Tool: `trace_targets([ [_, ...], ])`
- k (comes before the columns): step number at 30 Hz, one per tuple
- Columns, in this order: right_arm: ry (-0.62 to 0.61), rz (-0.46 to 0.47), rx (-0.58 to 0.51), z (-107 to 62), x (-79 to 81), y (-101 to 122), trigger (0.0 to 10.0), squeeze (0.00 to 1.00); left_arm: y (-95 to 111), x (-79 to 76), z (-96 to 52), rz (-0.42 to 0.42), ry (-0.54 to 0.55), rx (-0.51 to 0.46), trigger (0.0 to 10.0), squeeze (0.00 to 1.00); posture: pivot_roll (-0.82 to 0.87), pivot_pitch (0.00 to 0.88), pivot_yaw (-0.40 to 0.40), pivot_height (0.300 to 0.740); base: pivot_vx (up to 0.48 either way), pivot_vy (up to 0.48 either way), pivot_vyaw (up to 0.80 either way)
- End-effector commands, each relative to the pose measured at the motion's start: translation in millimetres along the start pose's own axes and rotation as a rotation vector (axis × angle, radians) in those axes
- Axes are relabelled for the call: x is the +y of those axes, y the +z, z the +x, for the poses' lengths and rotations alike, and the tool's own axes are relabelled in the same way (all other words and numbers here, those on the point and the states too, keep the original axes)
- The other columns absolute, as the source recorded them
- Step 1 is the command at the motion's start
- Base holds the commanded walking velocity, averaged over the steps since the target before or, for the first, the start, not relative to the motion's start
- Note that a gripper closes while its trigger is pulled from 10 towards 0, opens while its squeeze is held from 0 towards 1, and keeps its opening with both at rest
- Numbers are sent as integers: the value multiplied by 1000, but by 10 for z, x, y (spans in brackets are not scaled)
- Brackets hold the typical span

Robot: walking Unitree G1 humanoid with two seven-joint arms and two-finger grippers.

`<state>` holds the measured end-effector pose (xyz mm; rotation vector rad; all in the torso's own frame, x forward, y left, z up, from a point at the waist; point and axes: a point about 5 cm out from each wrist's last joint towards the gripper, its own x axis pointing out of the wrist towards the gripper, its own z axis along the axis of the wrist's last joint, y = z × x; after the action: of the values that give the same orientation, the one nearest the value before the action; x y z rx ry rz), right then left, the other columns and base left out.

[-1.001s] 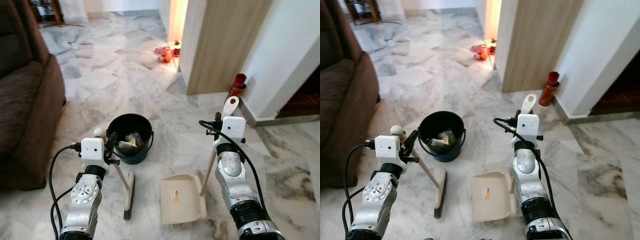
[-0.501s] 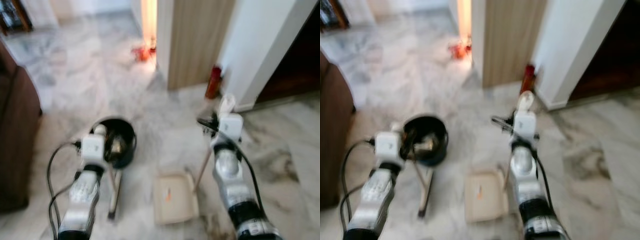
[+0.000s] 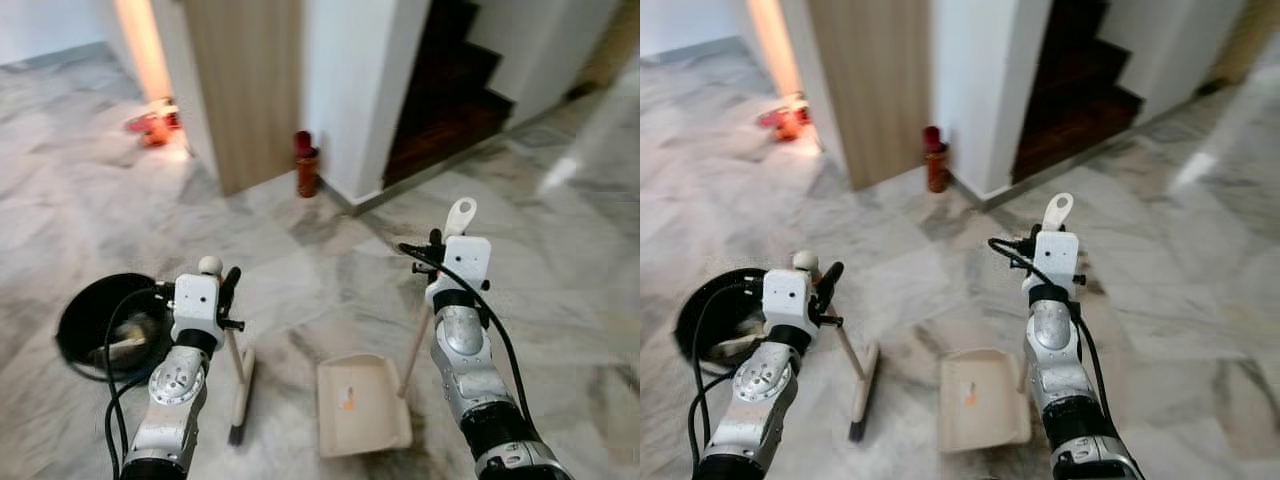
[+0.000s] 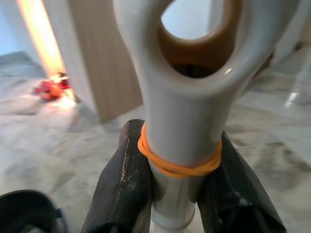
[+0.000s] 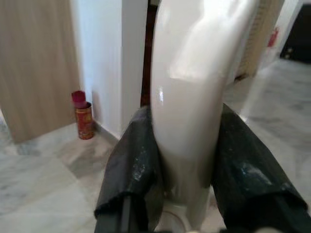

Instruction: Sweep floor

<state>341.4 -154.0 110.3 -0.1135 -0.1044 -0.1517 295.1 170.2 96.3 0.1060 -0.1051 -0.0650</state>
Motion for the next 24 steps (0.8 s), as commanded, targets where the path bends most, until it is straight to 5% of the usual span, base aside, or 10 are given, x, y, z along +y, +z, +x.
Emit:
trace_targets([
  [1,6,17,-37,35,28,88,10000,0,40,24,21,10,4,-18,10000,0,52,85,-12,740,0,0,-800],
  [24,4,17,-33,51,20,86,10000,0,46,37,49,22,0,-18,10000,0,52,94,-10,740,0,0,-798],
])
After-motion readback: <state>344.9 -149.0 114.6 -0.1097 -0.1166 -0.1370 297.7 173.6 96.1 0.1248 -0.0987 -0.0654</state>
